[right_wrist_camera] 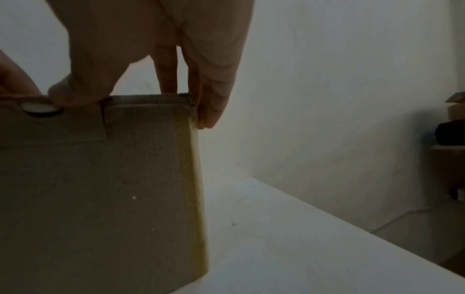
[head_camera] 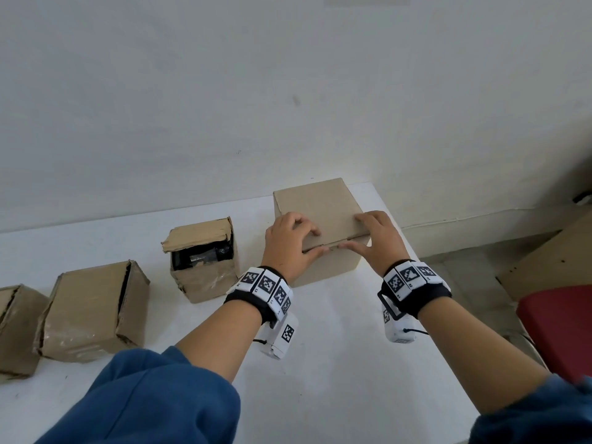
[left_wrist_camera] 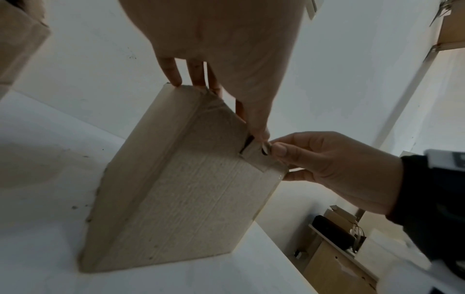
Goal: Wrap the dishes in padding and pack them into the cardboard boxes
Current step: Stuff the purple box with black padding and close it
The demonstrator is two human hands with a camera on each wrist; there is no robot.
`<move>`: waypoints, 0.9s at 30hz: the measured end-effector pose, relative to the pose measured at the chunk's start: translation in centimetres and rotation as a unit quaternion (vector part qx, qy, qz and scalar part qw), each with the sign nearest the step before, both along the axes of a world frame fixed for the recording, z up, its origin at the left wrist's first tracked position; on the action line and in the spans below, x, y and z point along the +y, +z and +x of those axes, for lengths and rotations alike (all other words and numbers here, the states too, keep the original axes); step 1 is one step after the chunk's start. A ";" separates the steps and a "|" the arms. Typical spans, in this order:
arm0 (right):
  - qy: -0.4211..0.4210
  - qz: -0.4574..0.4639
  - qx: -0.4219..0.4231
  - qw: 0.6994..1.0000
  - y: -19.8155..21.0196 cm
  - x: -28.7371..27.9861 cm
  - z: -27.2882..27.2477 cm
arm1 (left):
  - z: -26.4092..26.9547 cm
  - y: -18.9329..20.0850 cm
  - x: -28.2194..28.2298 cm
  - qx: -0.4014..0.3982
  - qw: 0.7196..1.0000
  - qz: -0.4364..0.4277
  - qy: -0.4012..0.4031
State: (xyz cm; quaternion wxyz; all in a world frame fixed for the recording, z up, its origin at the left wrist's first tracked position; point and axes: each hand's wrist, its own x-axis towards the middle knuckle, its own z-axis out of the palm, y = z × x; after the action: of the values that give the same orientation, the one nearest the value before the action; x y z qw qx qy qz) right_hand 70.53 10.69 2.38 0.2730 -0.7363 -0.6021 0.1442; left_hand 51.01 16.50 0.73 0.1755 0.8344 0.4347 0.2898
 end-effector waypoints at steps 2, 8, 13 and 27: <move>-0.011 0.006 0.001 1.000 0.1 0.3 -0.1 | 0.0 -0.2 0.1 -0.003 1.000 -0.003 0.006; -0.005 0.003 -0.028 1.000 -0.2 0.6 0.1 | 0.5 -0.1 -0.3 0.016 1.000 -0.001 0.021; 0.014 -0.019 -0.049 0.999 1.5 1.0 -0.6 | -1.5 1.6 -0.9 0.003 1.000 0.003 0.017; 0.165 -0.091 0.059 0.980 1.5 5.1 -20.0 | -21.8 2.7 1.7 -0.021 0.992 -0.046 0.113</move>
State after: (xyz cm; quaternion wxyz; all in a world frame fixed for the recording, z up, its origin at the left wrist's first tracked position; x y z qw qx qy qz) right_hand 50.52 15.83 3.91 0.2120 -0.6387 -0.6827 0.2848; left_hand 29.22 18.23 3.41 0.1895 0.7648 0.5349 0.3050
